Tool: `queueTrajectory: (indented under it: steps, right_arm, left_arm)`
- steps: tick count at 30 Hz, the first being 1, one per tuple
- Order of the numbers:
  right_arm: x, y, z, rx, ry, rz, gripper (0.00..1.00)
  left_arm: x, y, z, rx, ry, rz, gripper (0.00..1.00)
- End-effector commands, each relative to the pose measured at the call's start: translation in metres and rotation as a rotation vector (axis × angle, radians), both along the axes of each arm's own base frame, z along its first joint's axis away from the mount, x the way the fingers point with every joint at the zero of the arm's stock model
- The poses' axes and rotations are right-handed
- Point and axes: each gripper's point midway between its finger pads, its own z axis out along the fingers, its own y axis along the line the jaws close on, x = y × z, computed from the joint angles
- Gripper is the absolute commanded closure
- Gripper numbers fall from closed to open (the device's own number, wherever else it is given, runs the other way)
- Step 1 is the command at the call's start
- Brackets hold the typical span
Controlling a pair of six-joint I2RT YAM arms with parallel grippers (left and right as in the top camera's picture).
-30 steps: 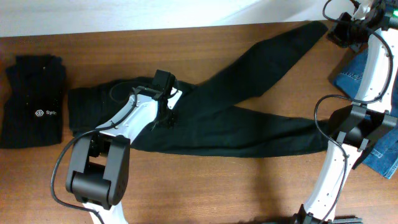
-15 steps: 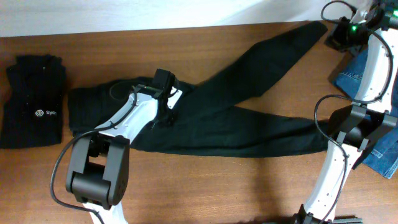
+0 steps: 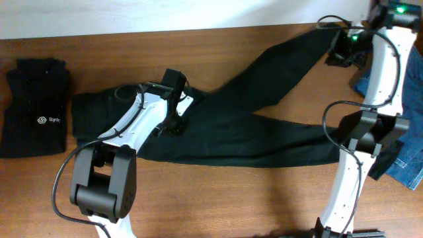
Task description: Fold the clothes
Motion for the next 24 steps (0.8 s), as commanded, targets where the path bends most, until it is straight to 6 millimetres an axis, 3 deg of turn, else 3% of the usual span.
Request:
queueTrajectory:
  steps: [1,7,12,15,24]
  right_arm:
    - [-0.010,-0.010,0.051,-0.160,-0.093,0.020,0.96]
    - [-0.022,-0.016,0.090,-0.228,-0.166,0.014,0.96]
    - [-0.022,-0.014,0.092,-0.228,-0.169,0.017,0.96]
    - [-0.023,-0.016,0.094,-0.230,-0.173,0.014,0.96]
    - [-0.041,-0.051,0.120,-0.254,-0.218,-0.073,0.96]
  left_arm:
    - [-0.005,0.005,0.016,0.011,0.002,-0.016,1.00]
    - [-0.028,0.011,0.028,0.025,0.069,-0.017,0.99]
    - [-0.040,-0.004,0.033,-0.071,0.117,-0.020,1.00]
    - [-0.045,-0.003,0.031,-0.068,0.136,-0.019,0.99]
    - [-0.070,-0.007,0.019,-0.061,0.215,-0.041,0.99]
